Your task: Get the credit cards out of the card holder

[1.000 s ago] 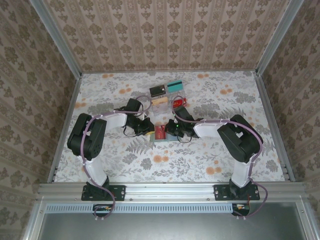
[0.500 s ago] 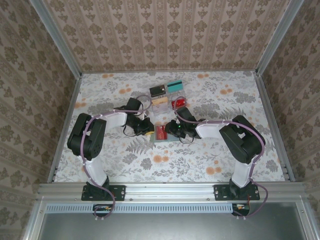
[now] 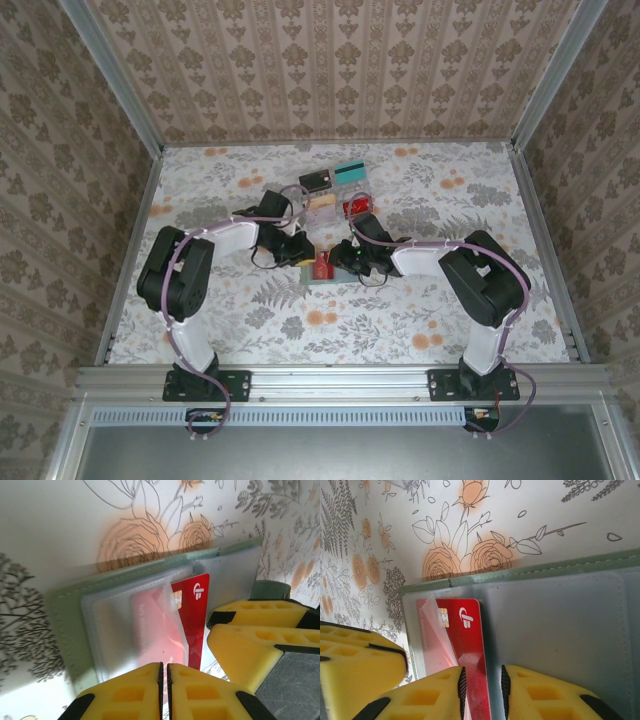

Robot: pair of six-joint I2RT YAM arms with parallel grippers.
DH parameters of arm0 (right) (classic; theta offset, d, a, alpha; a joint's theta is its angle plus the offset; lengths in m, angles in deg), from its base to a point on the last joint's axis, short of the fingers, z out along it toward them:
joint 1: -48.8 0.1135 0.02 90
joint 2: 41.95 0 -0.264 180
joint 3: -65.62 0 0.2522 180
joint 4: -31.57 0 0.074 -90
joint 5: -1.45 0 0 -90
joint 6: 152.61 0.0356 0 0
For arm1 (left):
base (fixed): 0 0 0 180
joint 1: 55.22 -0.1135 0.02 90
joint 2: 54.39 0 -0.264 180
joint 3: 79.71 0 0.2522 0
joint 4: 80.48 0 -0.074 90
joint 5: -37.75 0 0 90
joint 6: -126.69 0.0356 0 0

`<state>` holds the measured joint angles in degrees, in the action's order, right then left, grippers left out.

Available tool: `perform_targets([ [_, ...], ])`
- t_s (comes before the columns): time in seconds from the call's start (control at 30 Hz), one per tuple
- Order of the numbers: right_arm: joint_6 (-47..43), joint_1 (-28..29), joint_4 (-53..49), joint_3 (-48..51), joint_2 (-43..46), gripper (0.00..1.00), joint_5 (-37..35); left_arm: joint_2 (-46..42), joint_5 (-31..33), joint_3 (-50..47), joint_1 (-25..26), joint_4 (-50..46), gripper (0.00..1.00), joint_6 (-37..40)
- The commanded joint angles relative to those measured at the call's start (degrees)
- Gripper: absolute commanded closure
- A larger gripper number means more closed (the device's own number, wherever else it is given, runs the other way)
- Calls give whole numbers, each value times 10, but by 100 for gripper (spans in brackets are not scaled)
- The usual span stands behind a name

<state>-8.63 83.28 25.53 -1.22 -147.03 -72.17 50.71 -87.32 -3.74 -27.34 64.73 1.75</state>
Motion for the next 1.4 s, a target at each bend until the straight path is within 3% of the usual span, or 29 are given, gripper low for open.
perform_targets([
  [0.0,-9,-1,4,-12,-14,72,16,25,4,8,0,-20,87,19],
  [0.4,-9,-1,26,-18,-32,76,43,47,24,-12,0,-20,87,25],
  [0.63,-9,-4,25,-14,-21,86,26,40,28,-17,-6,-21,85,30],
  [0.87,-37,-18,-17,20,35,98,-38,21,28,-20,-13,-27,71,40],
  [1.2,-51,-50,31,93,129,100,-39,-16,4,-4,-30,1,61,30],
  [1.37,-36,-57,128,145,206,100,-29,-79,10,-19,-31,58,43,-12],
])
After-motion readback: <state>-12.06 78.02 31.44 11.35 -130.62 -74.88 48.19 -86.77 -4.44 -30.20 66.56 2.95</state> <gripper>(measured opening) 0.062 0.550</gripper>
